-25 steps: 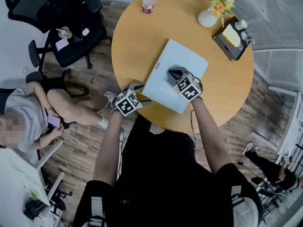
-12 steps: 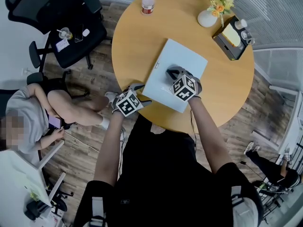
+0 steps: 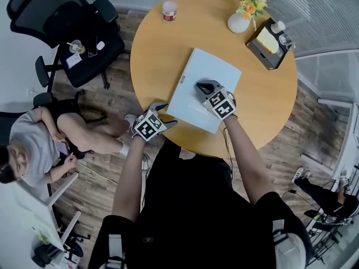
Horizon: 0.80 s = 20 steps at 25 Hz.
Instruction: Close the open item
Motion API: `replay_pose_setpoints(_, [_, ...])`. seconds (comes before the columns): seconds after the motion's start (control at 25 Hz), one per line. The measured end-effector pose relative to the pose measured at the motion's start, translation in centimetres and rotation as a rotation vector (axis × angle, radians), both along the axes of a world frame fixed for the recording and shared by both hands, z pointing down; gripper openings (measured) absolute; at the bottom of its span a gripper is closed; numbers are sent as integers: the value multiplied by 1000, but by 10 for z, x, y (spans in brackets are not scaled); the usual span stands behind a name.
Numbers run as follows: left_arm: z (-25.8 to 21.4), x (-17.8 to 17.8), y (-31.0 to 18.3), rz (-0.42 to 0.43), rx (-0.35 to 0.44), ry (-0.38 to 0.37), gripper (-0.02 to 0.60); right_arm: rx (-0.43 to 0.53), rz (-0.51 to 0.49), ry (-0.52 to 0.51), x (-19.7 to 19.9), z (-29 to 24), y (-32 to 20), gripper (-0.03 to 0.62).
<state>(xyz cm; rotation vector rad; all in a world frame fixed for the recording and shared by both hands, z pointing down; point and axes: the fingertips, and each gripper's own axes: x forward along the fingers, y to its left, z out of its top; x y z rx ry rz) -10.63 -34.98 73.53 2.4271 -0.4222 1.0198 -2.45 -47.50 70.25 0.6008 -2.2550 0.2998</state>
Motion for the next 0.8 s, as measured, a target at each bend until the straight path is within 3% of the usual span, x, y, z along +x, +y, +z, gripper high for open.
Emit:
replay_pose_setpoints(0.48, [-53,-14,-4,-80,115,61,346,61,80,-78,28,-41,27,8])
replay_pose_setpoints(0.8, [-104,-26,-16,-163,238,125,228,157,169,-141,58,-84,61,8])
